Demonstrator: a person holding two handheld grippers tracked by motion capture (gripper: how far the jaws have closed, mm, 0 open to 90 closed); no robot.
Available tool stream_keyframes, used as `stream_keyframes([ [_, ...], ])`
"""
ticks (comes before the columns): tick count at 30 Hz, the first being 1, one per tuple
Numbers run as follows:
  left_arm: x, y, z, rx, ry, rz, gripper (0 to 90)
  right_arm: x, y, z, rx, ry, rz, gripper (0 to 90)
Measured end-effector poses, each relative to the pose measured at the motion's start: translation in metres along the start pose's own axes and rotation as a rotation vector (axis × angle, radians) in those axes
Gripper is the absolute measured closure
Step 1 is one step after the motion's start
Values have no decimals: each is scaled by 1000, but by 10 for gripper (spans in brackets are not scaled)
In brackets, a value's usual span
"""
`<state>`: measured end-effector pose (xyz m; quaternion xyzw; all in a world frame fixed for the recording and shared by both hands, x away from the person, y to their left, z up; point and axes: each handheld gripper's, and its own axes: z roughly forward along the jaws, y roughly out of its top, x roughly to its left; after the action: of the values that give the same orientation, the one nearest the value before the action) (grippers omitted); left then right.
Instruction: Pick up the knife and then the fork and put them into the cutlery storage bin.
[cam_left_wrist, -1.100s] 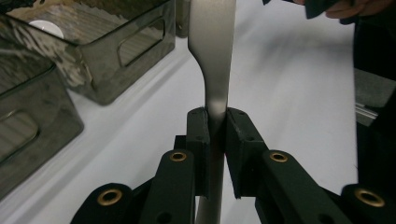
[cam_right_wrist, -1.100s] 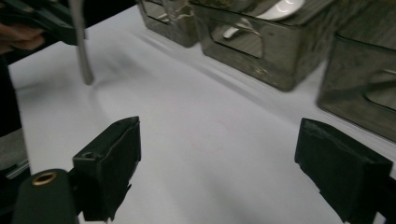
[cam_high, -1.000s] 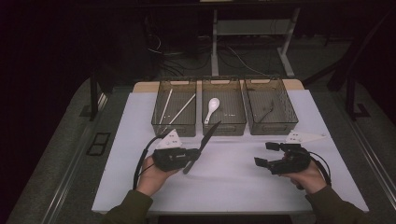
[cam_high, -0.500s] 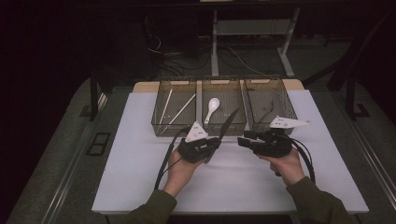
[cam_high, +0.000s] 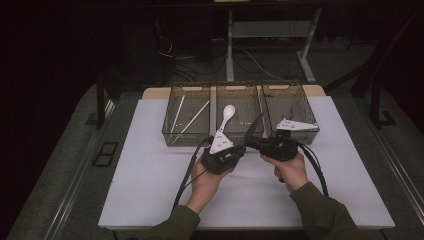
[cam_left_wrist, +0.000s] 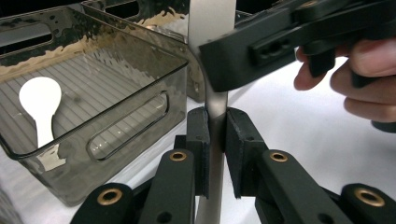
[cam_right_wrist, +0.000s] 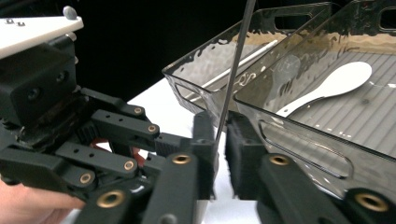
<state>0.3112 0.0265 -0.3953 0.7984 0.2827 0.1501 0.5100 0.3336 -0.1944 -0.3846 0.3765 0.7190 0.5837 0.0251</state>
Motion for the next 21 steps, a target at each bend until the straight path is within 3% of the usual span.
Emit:
stream_keyframes([
  [6, 1, -1, -1, -5, 3, -12, 790, -2, 0, 2, -7, 16, 10, 884],
  [15, 5, -3, 0, -11, -31, -39, 769, -1, 0, 2, 3, 13, -13, 888],
  [21, 10, -7, -15, 2, -41, -40, 590, -9, 6, -7, -11, -25, -13, 888],
])
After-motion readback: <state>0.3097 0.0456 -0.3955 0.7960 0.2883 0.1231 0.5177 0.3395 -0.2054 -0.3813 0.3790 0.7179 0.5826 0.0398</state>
